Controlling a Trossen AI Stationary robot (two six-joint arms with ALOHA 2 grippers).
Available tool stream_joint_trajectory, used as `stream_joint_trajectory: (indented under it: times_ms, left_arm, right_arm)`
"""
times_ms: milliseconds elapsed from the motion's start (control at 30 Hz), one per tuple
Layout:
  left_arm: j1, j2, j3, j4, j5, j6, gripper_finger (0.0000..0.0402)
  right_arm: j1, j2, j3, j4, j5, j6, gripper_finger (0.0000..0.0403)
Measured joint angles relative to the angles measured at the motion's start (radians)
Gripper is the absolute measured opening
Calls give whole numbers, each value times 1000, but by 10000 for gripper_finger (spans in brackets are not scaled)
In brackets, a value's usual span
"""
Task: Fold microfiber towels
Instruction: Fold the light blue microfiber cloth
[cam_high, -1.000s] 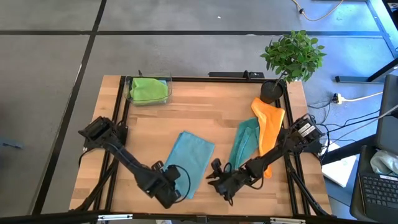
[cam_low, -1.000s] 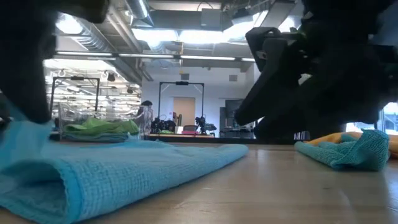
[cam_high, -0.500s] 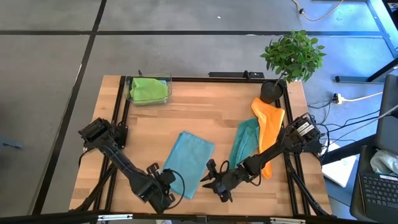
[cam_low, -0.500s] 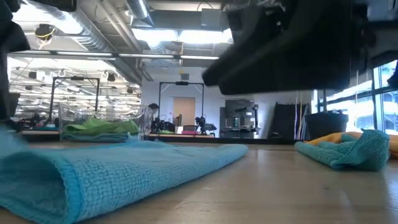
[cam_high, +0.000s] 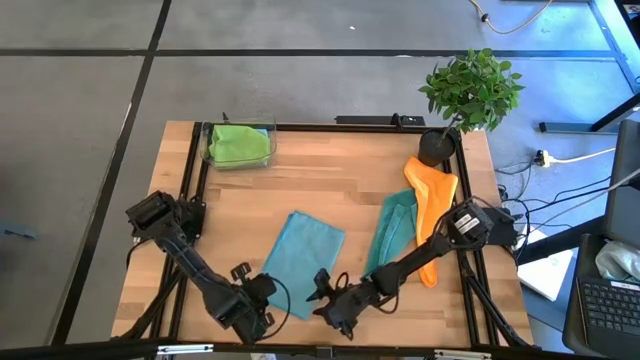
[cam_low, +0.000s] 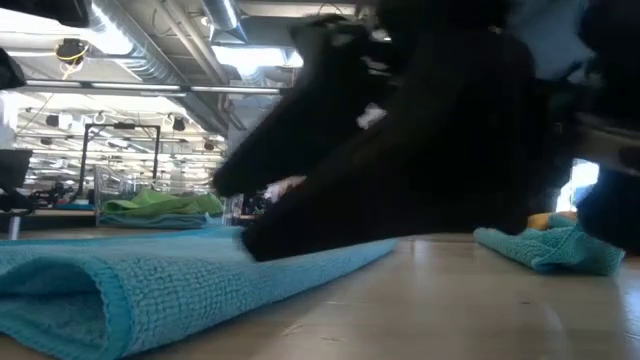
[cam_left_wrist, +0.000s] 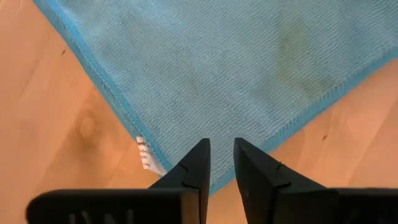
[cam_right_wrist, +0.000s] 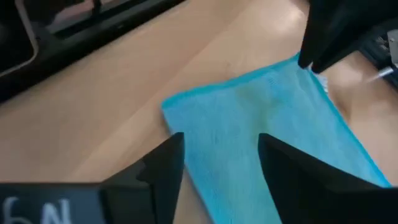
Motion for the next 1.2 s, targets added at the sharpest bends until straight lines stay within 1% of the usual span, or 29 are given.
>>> stream_joint_trajectory:
  times_ms: [133, 200, 367, 633, 700, 867, 1200]
  left_arm:
    - [-26, 0, 0, 11, -2, -24, 65]
    - [-39, 0, 0, 13, -2, -28, 66]
    - [-53, 0, 0, 20, -17, -50, 66]
    - [-42, 0, 0, 20, -24, -51, 66]
    - [-42, 0, 0, 20, -25, -51, 66]
    - [-43, 0, 0, 21, -25, -51, 66]
    - [-43, 0, 0, 24, -42, -51, 66]
  right_arm:
    - [0, 38, 70, -131, -18, -17, 217]
    - [1, 43, 92, -162, -19, -17, 215]
    - [-6, 48, 97, -154, -48, -40, 202]
    - [-72, 69, 98, -123, -217, -17, 166]
    - [-81, 77, 99, -114, -240, 2, 161]
    - [-83, 80, 99, -113, -250, 26, 143]
    - [-67, 82, 97, -113, -268, 18, 83]
